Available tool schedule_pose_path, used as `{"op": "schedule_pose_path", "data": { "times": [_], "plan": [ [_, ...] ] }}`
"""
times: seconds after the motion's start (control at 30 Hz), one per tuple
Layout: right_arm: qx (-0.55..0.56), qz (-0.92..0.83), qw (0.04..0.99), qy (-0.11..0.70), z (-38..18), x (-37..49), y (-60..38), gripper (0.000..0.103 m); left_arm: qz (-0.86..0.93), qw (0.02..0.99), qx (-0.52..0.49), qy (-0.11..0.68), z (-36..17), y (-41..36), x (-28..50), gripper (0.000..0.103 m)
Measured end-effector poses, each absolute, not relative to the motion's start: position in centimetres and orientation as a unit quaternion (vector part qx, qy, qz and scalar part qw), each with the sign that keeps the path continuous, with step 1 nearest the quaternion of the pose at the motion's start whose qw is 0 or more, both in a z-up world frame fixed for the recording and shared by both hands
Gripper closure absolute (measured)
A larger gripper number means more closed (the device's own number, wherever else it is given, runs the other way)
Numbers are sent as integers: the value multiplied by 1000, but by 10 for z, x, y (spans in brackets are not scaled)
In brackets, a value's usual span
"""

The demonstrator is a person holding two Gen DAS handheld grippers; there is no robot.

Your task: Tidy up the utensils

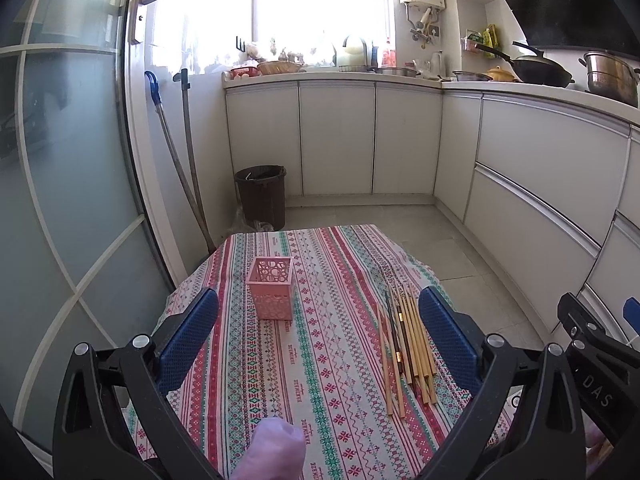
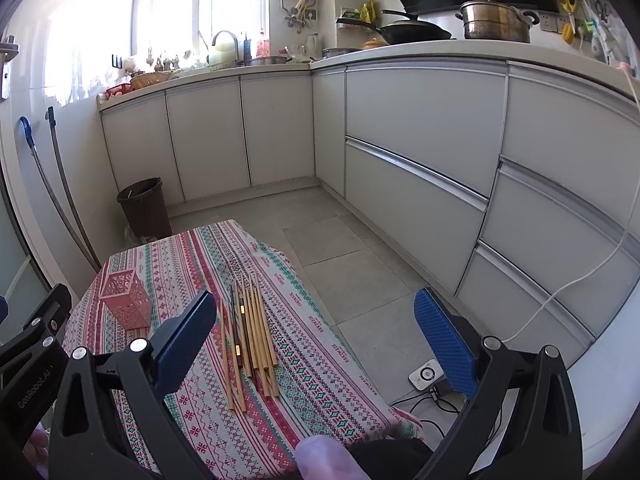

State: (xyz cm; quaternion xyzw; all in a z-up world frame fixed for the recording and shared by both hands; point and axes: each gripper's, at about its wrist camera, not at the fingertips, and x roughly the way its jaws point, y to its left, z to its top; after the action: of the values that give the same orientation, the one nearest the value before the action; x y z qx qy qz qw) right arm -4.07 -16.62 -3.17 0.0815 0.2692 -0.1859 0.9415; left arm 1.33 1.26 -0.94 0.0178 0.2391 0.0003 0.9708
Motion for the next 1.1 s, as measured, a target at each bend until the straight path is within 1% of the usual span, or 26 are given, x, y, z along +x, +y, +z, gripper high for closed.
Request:
{"op": "schedule_pose_path", "data": {
  "times": [1.1],
  "plan": [
    [87,-184,940,275,-34,-41,-168,7,1,970,18,243,-11,13,15,7]
  ]
}}
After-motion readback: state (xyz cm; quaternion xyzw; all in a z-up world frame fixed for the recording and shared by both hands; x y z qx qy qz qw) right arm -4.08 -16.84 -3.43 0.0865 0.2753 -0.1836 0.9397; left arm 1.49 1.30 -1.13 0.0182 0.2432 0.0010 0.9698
